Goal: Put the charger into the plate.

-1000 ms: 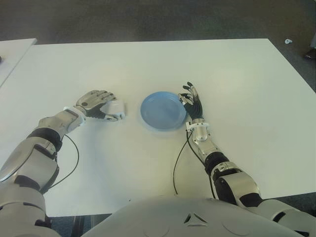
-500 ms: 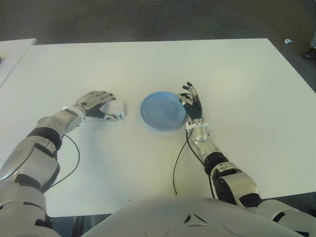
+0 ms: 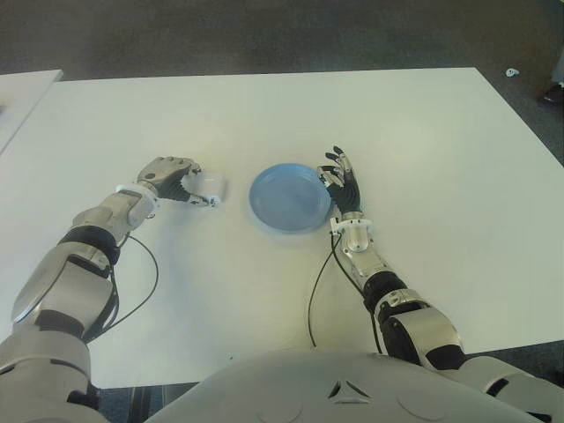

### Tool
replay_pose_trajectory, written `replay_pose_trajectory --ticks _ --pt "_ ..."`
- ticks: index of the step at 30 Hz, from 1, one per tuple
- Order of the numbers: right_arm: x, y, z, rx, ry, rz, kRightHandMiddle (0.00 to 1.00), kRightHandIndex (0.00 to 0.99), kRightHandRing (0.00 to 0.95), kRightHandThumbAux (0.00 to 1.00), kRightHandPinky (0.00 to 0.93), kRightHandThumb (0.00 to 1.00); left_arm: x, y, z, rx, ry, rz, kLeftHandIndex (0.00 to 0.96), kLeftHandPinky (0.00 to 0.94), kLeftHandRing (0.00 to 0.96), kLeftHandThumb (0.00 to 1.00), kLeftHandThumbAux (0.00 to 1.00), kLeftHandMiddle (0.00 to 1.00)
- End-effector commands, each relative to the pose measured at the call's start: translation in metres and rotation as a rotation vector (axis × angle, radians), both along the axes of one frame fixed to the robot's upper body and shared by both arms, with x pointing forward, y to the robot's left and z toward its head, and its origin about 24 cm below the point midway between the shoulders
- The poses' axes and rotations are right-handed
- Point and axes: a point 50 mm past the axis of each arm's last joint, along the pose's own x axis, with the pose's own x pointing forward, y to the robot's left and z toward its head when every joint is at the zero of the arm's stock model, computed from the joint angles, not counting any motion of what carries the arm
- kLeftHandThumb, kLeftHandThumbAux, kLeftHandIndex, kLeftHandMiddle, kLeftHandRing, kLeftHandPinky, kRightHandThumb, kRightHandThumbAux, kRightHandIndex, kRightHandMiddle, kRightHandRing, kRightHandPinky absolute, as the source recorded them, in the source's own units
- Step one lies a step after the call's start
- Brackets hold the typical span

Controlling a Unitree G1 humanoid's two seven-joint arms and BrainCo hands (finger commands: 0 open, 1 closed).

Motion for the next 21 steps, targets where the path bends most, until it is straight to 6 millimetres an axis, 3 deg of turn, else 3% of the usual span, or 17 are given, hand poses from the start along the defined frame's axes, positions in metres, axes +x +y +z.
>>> replay_pose_trajectory --ticks 1,21 --pt "-0.0372 -0.0075 -0.0501 -0.025 0.265 -0.048 0.202 0.000 0.312 0.503 0.223 0.000 -0.0112 -0.0016 -0.0167 -0.031 0.079 0.038 0.443 0.842 0.834 0.746 0.694 0.838" --pt "-0.0370 -0.0075 -0.0505 0.000 0.268 -0.060 0.208 0.000 0.343 0.508 0.255 0.000 -0.0114 -0.0031 -0.0107 -0.106 0.064 0.090 0.443 0.839 0.845 0.749 0.697 0.848"
